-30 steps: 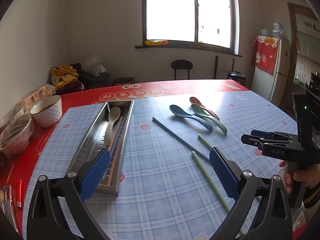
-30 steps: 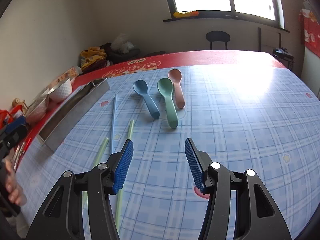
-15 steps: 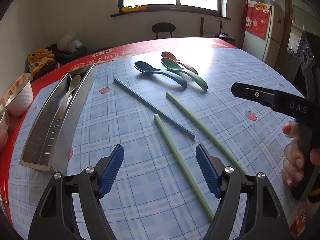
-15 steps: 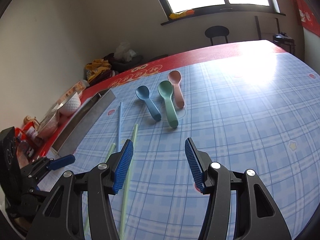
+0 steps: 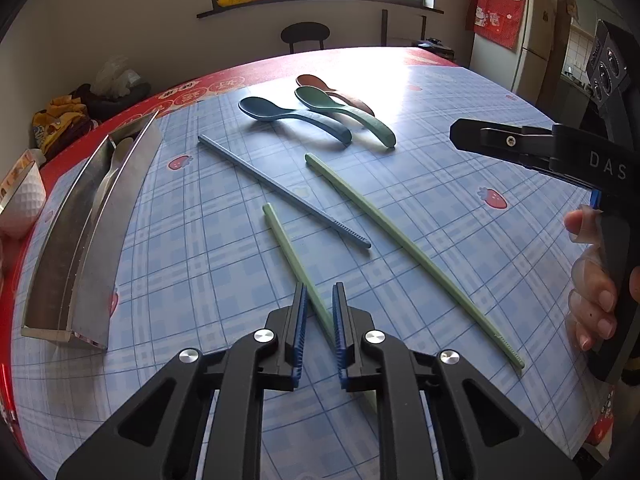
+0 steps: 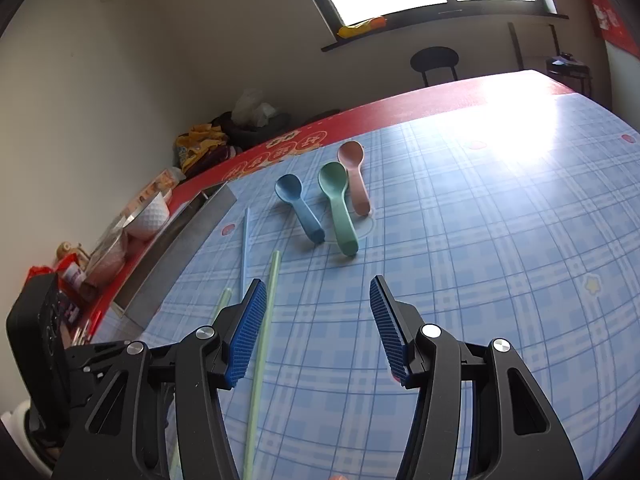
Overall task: Organize utensils
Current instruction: 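Close left tool on a light green chopstick while right tool moves toward spoons, then grasp the mint green spoon by its handle with the right tool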
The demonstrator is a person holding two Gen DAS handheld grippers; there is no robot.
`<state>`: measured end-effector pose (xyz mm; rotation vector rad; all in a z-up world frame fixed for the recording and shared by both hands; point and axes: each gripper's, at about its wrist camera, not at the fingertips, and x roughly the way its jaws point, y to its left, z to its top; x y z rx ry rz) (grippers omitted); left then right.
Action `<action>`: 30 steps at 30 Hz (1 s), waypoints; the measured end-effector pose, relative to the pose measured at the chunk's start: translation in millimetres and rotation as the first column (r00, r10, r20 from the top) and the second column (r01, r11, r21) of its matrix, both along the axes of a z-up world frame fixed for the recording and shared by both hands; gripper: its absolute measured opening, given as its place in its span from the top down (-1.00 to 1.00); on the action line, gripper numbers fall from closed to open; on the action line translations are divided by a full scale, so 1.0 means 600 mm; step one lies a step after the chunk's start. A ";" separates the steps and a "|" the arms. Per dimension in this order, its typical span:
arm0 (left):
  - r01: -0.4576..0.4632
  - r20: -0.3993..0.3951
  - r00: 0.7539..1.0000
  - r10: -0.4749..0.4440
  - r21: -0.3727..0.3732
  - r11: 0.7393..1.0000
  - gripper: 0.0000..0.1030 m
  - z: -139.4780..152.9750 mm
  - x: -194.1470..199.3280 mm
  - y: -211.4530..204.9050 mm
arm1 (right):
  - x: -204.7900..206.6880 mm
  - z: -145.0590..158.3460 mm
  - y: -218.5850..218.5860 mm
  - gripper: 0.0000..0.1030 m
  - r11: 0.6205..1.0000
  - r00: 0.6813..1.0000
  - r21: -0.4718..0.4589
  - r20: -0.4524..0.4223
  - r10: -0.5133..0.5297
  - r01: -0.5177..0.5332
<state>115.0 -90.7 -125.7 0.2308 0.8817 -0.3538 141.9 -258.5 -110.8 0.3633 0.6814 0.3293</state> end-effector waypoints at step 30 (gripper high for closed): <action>-0.134 -0.003 0.991 0.134 -0.060 0.989 0.88 0.001 0.016 0.095 | 0.013 -0.008 0.005 -0.02 1.000 0.999 0.004 -0.035 0.010 -0.010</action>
